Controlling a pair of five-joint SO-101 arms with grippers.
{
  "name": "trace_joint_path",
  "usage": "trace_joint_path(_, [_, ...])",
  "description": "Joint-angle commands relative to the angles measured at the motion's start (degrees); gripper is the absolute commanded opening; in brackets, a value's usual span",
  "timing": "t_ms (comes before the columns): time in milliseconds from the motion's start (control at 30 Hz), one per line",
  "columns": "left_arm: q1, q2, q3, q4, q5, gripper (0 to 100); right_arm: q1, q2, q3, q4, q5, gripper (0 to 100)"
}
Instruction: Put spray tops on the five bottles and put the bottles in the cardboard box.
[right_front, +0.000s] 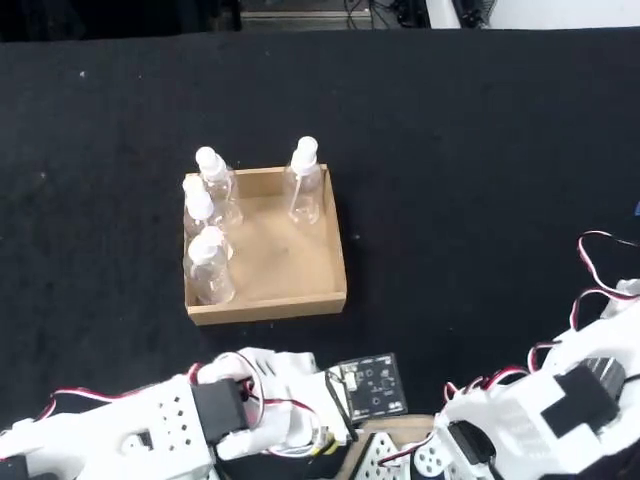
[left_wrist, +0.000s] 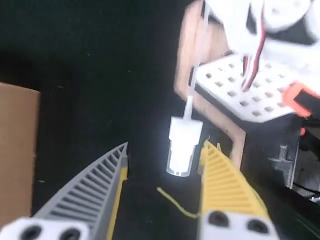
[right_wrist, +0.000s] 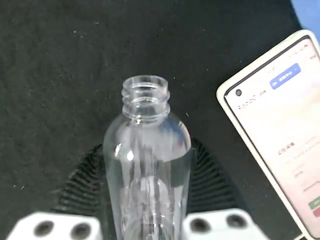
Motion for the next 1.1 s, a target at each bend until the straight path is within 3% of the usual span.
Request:
trace_joint_path(0, [1.0,-0.3,5.5,-6.1,-0.1,22,1.3,0.9,-5.1,-0.8,0.3,1.1])
trace_joint_path(233, [1.0,-0.4,8.8,-11.2,0.1,22,1.3,1.4,-5.6,-0.8,0.3,1.1])
trace_joint_path(400, [1.0,-0.3,8.9,-11.0,0.1,30,1.4,1.5,-5.7,-1.1,0.3,1.1])
trace_joint_path(667, [1.0,-0.1,10.3,-14.7,-0.1,29,1.2,1.5,-5.7,-1.1,0.3,1.1])
trace_joint_path(1067, [1.7,16.8,7.0,-23.1,-0.1,29,1.2,1.5,-5.7,-1.1,0.3,1.1])
